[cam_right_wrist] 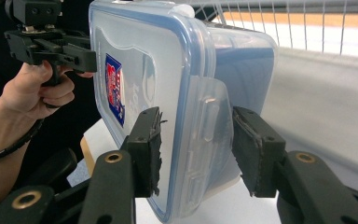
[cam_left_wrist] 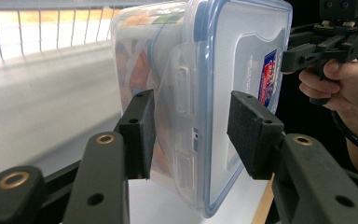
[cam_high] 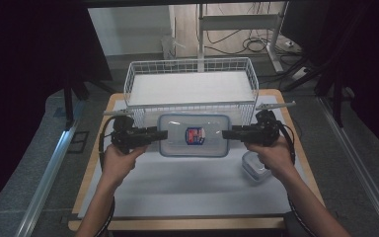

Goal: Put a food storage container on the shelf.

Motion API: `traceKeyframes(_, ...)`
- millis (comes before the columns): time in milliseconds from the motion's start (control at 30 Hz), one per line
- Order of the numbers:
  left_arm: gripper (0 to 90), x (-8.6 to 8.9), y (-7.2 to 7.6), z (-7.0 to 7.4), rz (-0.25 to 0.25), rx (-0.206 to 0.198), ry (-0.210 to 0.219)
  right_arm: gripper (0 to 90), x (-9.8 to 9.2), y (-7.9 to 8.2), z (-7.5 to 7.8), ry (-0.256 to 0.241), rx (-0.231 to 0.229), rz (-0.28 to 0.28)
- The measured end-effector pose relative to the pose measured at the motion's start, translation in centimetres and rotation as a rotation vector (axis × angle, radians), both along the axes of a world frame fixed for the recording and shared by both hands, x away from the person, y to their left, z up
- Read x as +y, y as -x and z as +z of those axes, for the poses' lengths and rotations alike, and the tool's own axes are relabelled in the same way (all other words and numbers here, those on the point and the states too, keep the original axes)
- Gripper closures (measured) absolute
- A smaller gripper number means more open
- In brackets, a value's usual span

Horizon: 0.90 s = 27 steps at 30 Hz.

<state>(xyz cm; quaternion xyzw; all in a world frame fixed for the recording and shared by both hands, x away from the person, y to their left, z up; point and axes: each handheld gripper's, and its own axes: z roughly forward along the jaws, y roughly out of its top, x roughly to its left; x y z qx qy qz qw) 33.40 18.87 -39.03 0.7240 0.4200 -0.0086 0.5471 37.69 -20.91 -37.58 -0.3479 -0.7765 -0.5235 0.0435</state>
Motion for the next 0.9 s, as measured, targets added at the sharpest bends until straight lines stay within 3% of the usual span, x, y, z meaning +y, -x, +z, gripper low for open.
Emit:
traceKeyframes(333,52.9,1.3,-2.2,3.4,0.034,-0.033,0.032,54.0,1.2,-2.4,3.2,-0.014,-0.027,0.000)
traceKeyframes(900,52.8,1.8,-6.2,6.1,0.069,-0.028,0.058,52.7,2.2,-6.6,6.7,-0.012,-0.056,-0.033)
